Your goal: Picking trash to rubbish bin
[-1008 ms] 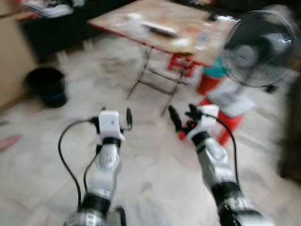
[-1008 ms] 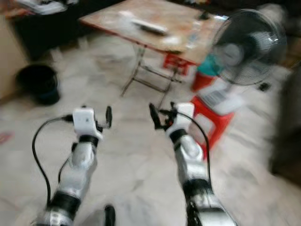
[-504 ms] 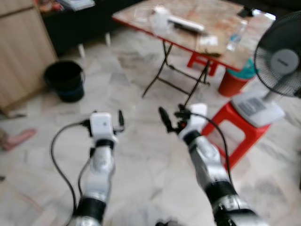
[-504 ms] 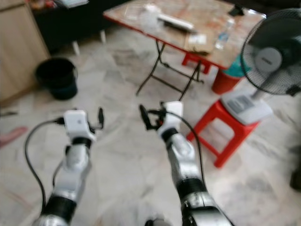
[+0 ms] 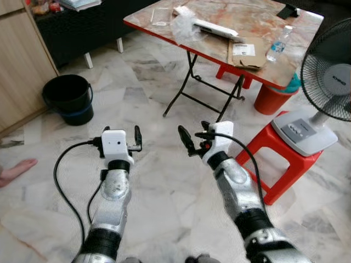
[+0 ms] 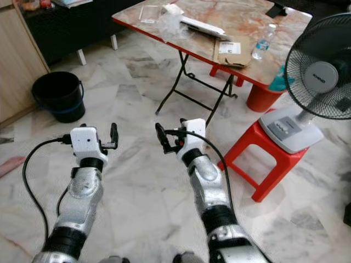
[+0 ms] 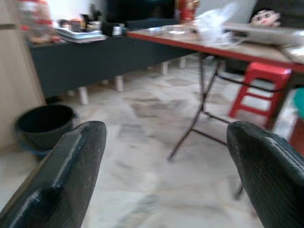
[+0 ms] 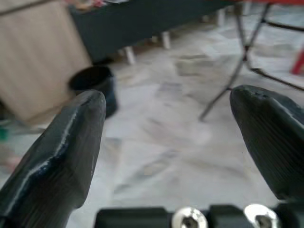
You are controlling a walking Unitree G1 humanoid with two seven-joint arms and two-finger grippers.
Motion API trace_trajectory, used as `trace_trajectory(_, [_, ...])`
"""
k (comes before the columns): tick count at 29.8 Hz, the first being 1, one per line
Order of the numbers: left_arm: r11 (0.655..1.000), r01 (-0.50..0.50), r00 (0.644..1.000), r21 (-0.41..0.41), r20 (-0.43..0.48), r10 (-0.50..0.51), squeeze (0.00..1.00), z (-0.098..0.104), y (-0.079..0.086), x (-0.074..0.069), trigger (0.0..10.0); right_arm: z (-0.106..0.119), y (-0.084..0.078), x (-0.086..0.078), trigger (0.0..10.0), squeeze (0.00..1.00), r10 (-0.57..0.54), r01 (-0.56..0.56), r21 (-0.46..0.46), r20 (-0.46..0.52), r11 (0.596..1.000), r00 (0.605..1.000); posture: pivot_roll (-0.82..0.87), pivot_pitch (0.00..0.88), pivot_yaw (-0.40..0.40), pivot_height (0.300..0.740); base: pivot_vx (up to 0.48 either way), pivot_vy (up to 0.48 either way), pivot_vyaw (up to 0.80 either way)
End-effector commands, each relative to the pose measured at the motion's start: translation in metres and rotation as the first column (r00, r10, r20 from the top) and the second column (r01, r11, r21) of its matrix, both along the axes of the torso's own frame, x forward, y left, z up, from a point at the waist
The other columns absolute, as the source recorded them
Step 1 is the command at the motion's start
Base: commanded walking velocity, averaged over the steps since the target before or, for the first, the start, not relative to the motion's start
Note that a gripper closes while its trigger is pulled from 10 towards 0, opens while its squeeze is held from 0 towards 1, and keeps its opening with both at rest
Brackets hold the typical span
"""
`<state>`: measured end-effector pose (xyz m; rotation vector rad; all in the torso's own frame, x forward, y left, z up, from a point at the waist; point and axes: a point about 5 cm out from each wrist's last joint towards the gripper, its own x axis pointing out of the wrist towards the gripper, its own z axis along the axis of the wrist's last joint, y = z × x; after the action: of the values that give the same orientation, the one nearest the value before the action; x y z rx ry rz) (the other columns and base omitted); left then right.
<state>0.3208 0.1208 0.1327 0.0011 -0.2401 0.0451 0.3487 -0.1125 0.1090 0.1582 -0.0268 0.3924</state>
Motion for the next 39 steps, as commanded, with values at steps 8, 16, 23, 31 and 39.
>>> trace_trajectory(8, [0.999,-0.018,1.0,0.042,0.008,0.017,0.0,0.003,0.008,0.001,10.0,0.004,0.015,0.0,10.0,0.0,0.031,-0.031,0.022,0.007,0.999,1.0,0.0,0.138,-0.094,0.74,0.291,0.0,0.34])
trace_trajectory(16, [0.999,-0.023,1.0,0.038,0.017,0.022,0.0,0.005,0.008,0.001,10.0,0.012,0.018,0.002,10.0,0.0,0.044,-0.043,-0.013,0.053,0.999,0.998,0.0,0.115,-0.095,0.74,0.32,0.0,0.23])
trace_trajectory(23, [0.999,-0.023,1.0,0.04,0.02,0.022,0.0,0.005,0.008,0.001,10.0,0.013,0.025,0.0,10.0,0.0,0.082,-0.083,0.008,0.055,0.997,0.995,0.0,0.103,-0.1,0.74,0.472,0.0,0.15])
trace_trajectory(31, [0.998,-0.036,0.999,0.042,0.03,0.035,0.0,0.006,0.01,0.001,10.0,0.016,0.026,0.001,10.0,0.0,0.072,-0.073,0.007,0.065,0.997,0.995,0.01,0.117,-0.106,0.74,0.48,0.0,0.0])
trace_trajectory(39, [0.996,-0.076,0.997,0.047,0.026,0.075,0.0,0.003,0.017,-0.003,10.0,0.017,0.024,0.002,10.0,0.0,0.054,-0.056,0.028,0.064,0.998,0.996,0.01,0.128,-0.113,0.74,0.48,0.0,-0.56])
